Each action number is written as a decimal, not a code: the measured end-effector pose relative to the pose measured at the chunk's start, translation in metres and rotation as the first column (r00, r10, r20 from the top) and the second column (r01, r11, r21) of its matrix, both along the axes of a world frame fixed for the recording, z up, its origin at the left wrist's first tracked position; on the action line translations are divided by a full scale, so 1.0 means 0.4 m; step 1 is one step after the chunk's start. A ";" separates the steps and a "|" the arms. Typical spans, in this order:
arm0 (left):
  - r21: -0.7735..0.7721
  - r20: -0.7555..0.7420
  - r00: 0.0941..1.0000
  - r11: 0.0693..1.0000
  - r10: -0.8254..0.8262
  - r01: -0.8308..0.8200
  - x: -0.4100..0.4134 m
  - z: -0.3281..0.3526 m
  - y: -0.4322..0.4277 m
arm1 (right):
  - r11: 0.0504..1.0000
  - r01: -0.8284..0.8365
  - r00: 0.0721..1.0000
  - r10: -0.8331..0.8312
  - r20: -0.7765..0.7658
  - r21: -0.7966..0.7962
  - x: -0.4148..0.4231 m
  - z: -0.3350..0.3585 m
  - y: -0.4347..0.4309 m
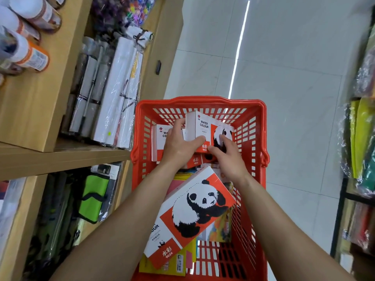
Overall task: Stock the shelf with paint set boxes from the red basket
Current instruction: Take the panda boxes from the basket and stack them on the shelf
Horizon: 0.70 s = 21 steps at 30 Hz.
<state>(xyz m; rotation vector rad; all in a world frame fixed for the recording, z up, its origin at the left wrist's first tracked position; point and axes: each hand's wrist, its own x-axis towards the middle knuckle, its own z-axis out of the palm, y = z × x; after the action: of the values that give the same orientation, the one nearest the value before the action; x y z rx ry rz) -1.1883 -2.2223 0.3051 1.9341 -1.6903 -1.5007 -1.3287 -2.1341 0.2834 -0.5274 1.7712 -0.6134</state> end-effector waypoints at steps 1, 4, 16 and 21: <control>-0.004 0.002 1.000 1.000 0.004 -0.004 -0.003 0.000 -0.002 | 1.000 0.011 1.000 -0.011 -0.007 -0.001 -0.002 0.004 -0.001; -0.040 0.007 1.000 0.999 0.006 -0.006 0.005 0.017 0.002 | 0.999 0.049 0.999 -0.049 0.014 -0.007 -0.010 0.021 0.000; 0.034 -0.358 0.850 0.916 0.386 -0.401 0.260 0.329 0.072 | 0.981 0.097 0.988 -0.115 -0.100 -0.170 -0.014 0.234 -0.019; 0.191 -0.426 0.763 0.873 0.486 -0.449 0.368 0.378 0.197 | 0.974 -0.147 0.951 0.187 0.246 -0.174 0.013 0.337 -0.019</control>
<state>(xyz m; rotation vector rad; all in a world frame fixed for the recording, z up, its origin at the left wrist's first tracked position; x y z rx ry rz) -1.0412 -2.1433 0.4563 1.6696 -0.8720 -1.6534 -1.3234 -2.1416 0.4184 -0.6641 1.4212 -0.6709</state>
